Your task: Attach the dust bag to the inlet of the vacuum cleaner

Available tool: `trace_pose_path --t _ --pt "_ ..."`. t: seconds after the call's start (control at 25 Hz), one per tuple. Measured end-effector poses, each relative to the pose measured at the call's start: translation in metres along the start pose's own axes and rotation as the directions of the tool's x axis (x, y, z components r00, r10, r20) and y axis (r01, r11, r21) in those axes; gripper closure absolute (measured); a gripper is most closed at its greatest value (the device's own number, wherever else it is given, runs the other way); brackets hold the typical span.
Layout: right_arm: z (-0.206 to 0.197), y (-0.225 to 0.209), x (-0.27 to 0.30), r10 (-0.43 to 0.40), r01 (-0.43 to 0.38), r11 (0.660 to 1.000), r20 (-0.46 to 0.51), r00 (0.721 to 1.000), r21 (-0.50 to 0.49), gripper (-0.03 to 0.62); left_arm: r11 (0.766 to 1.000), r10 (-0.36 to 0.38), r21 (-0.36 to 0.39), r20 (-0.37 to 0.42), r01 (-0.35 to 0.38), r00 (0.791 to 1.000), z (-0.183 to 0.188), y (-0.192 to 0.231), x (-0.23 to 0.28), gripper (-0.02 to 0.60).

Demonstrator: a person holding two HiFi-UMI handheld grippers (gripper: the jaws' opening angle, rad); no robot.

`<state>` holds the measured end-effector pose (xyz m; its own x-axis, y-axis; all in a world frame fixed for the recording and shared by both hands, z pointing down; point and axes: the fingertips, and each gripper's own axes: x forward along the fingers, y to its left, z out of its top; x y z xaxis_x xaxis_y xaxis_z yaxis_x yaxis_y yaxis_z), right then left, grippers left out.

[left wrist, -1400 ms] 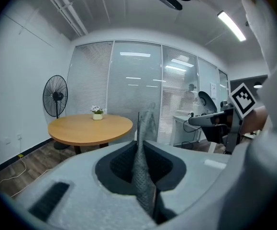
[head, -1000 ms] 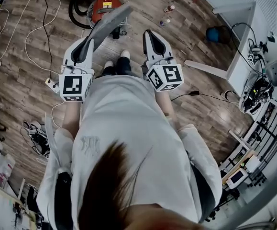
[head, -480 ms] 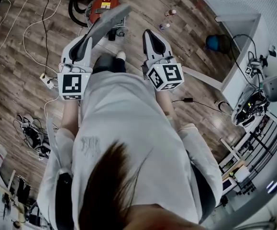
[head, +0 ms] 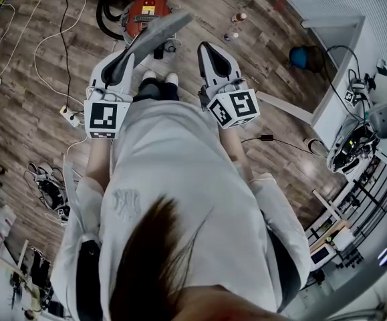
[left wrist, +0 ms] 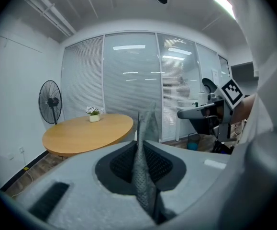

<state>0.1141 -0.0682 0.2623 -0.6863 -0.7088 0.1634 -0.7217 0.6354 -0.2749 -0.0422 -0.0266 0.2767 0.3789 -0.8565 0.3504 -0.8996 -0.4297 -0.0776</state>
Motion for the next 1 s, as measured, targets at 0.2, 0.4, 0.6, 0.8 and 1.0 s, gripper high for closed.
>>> trace_pose_path --t 0.2,0.4,0.6,0.8,1.0 --pt "0.007 0.011 0.003 0.03 -0.029 0.998 0.017 0.999 -0.053 0.589 0.996 -0.087 0.035 -0.036 0.088 0.996 -0.004 -0.004 0.006 0.545" --pt "0.012 0.019 0.0 0.063 -0.061 0.993 0.018 0.998 -0.098 0.525 0.978 -0.194 0.053 -0.105 0.2 0.975 -0.02 -0.015 0.012 0.545" --pt "0.001 0.031 0.006 0.139 -0.149 0.974 -0.068 0.988 -0.171 0.448 0.93 -0.323 0.12 -0.191 0.348 0.927 -0.042 -0.038 0.016 0.545" --pt "-0.036 0.053 0.013 0.224 -0.297 0.917 -0.275 0.935 -0.265 0.396 0.859 -0.428 0.169 -0.278 0.483 0.86 -0.069 -0.062 0.018 0.545" --pt "-0.082 0.07 0.014 0.257 -0.452 0.835 -0.505 0.824 -0.314 0.399 0.81 -0.485 0.182 -0.326 0.558 0.811 -0.091 -0.077 0.018 0.543"
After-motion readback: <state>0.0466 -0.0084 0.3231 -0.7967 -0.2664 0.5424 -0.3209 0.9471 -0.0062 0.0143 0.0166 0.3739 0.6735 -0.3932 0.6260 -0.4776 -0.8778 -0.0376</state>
